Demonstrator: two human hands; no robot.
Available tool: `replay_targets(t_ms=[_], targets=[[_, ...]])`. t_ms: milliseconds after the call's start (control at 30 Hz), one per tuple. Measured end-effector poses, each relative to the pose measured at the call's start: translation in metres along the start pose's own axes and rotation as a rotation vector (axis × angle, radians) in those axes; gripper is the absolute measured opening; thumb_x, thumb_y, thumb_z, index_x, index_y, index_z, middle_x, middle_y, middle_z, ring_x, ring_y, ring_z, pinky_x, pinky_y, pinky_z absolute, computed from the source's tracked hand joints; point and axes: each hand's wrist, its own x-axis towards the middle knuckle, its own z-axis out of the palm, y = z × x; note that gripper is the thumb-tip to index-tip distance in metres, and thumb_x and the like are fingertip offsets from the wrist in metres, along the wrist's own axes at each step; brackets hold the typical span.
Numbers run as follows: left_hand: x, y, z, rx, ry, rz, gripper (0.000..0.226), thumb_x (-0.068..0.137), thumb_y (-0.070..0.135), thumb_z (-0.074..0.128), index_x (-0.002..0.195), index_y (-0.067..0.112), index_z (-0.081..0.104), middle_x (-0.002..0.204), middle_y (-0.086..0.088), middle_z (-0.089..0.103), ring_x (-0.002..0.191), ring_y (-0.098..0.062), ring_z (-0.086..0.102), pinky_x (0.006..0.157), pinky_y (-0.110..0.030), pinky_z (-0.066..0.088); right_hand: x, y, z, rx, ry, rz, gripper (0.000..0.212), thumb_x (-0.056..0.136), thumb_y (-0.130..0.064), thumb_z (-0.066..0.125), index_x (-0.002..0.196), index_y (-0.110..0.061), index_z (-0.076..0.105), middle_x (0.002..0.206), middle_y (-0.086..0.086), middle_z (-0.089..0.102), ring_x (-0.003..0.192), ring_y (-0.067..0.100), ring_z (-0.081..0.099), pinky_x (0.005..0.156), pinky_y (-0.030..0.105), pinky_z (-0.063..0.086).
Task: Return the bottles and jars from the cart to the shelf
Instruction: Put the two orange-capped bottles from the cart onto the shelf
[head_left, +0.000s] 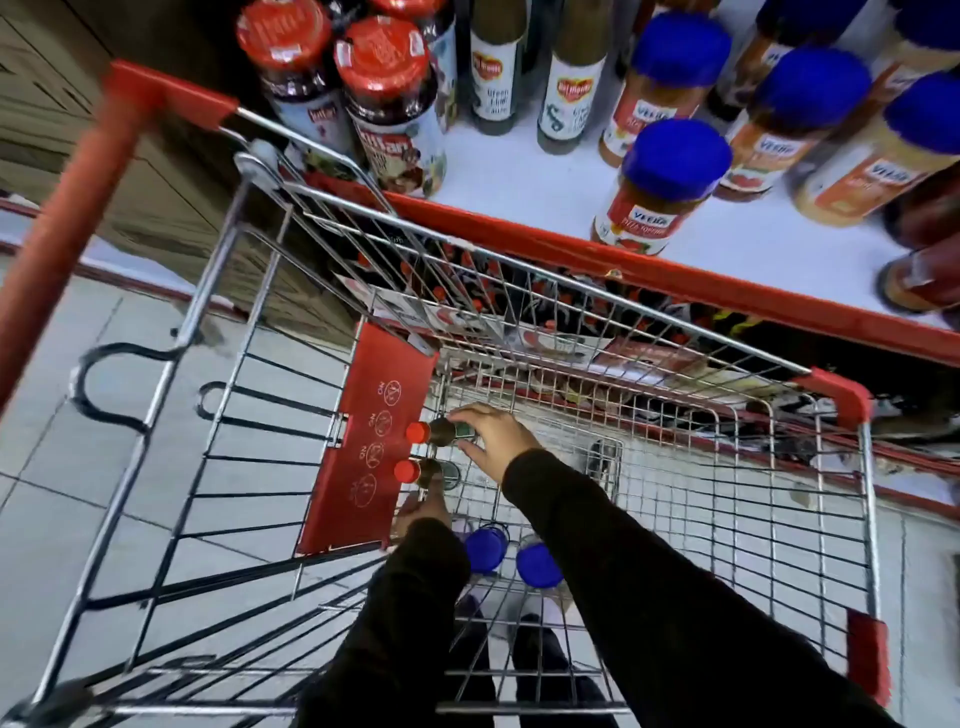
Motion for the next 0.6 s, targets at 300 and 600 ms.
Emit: replay_targets(t_ms=[300, 600], targets=[[0.038, -0.004, 0.031, -0.243, 0.153, 0.09, 0.059, 0.09, 0.042, 0.063, 0.134, 0.005, 0.052, 0.139, -0.015, 0.056, 0.13, -0.035, 0.049, 0.111, -0.039, 0.033, 0.05, 0.012, 0.026, -0.03, -0.149, 0.017, 0.045, 0.088, -0.012, 0.066, 0.131, -0.023, 0.058, 0.134, 0.008, 0.062, 0.119, 0.03, 0.059, 0.105, 0.039, 0.046], [0.033, -0.01, 0.047, -0.322, 0.266, 0.162, 0.059, 0.092, 0.034, 0.062, 0.141, 0.008, 0.042, 0.14, -0.017, 0.053, 0.127, -0.034, 0.052, 0.103, -0.035, 0.039, 0.053, 0.021, 0.032, -0.088, -0.147, -0.058, 0.045, 0.09, -0.015, 0.066, 0.134, -0.022, 0.056, 0.133, 0.005, 0.063, 0.118, 0.028, 0.061, 0.099, 0.037, 0.049]])
